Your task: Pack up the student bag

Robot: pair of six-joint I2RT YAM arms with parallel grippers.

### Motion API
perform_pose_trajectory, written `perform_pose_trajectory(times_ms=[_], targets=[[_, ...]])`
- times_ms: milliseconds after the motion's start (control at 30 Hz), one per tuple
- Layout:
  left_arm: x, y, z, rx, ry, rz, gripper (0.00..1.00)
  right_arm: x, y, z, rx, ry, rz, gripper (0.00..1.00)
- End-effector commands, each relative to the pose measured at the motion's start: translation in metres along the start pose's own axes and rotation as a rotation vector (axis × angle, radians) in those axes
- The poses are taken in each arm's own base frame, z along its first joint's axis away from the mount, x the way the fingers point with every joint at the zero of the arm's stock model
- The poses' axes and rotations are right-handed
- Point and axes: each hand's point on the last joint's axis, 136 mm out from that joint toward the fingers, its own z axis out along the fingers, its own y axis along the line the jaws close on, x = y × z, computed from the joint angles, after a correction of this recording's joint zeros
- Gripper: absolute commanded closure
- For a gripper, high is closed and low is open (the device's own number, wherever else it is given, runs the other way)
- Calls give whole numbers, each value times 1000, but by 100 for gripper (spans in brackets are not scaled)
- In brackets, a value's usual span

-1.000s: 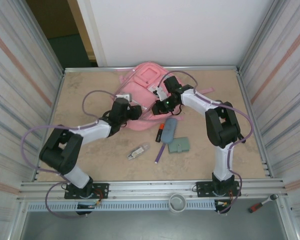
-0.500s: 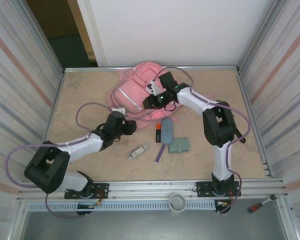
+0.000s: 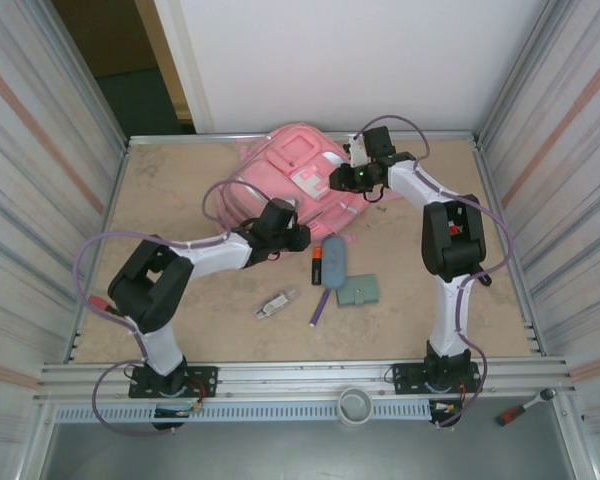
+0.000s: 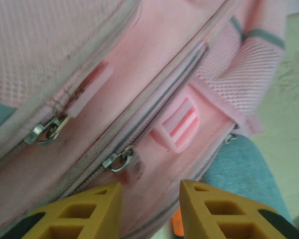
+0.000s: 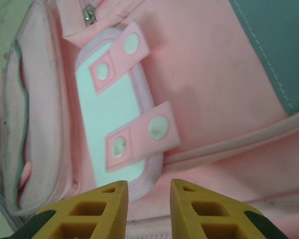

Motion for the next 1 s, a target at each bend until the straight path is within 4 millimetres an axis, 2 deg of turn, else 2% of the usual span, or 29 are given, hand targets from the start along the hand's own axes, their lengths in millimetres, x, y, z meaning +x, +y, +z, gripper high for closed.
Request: perform_pose_trajectory(times_ms=[0,200,400,567,667,967], targets=[[6,8,2,-49,32,-52,63,0,-6,12,24,6,2,74],[8,28,13,-104,33,-69,60,23,-9,26,51,47,28,76],[5,17,27,-73,47,-70,65,44,-6,30,59,67,56,79],[1,26,32,-106,8,-96,71,59,-7,33,73,92,58,80],[-3,22,34,-80,-14,-131,76,69,-11,36,80,113,70,81],[-5,15,47,-76,-51,-195,76,94,-15,39,94,152,83,82]])
